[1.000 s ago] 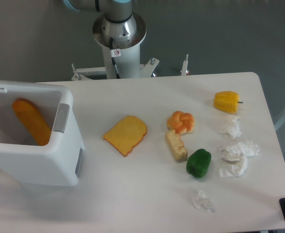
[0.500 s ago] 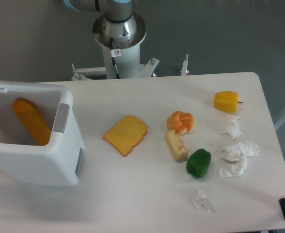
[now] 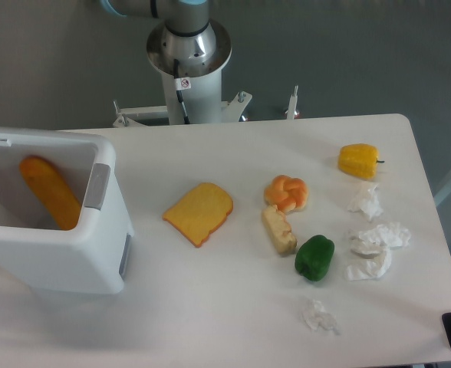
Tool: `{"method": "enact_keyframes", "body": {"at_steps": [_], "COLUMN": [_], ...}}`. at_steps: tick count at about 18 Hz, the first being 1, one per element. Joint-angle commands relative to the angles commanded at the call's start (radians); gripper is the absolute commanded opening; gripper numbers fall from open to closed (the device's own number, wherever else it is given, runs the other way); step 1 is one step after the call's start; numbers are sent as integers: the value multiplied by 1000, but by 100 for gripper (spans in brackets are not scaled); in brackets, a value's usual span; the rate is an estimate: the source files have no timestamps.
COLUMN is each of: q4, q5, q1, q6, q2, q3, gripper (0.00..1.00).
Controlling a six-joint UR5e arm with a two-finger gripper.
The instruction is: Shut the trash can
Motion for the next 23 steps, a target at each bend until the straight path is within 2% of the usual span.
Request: {"method": "enact_keyframes", "body": {"at_steps": [4, 9, 17, 23], "q4": [0, 0, 3, 2], "q5": [63, 64, 136, 137], "q1": [0, 8, 66, 129], "q6": [2, 11, 20, 46], "q2": [-2, -6, -9, -3], "q3": [-17, -20, -41, -71], "gripper": [100, 100, 100, 100]}}
